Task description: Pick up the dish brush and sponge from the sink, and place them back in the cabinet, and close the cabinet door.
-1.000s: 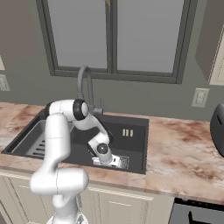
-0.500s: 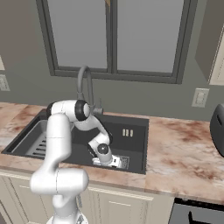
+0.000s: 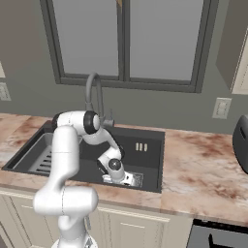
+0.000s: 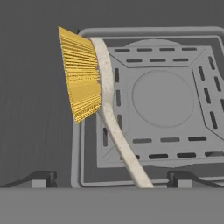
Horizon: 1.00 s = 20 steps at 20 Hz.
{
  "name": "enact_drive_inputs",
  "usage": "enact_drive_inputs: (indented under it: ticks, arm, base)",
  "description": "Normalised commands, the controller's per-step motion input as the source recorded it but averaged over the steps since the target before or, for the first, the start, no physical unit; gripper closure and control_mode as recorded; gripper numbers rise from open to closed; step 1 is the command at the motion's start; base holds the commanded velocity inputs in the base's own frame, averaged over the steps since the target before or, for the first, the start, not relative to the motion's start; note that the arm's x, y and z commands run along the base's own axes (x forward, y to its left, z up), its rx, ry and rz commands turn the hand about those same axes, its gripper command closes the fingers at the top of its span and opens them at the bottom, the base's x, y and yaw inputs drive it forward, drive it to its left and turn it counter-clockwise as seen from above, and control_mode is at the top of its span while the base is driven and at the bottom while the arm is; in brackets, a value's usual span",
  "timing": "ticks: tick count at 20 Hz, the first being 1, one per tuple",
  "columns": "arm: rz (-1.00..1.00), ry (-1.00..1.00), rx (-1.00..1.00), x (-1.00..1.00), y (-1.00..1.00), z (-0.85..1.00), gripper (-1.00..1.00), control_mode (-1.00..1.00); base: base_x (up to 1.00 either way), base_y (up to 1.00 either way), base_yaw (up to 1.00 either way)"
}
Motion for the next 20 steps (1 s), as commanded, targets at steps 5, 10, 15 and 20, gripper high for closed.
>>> enact_drive_inputs:
  ticks: [5,10,15,20]
  arm:
    - [0.00,0.00,0.00,0.00,0.00,-0.08,-1.00,-1.00]
    - [0.00,0.00,0.00,0.00,0.00,-0.13,-1.00,-1.00]
    - [0.00,0.00,0.00,0.00,0.00,-0.13,-1.00,-1.00]
    - [0.00,0.03,0.00,0.00,0.00,-0.15,-1.00,-1.00]
  base:
    - [0.00,0.00,0.00]
    - [0.00,0.00,0.00]
    - [0.00,0.00,0.00]
    - [0.00,0.00,0.00]
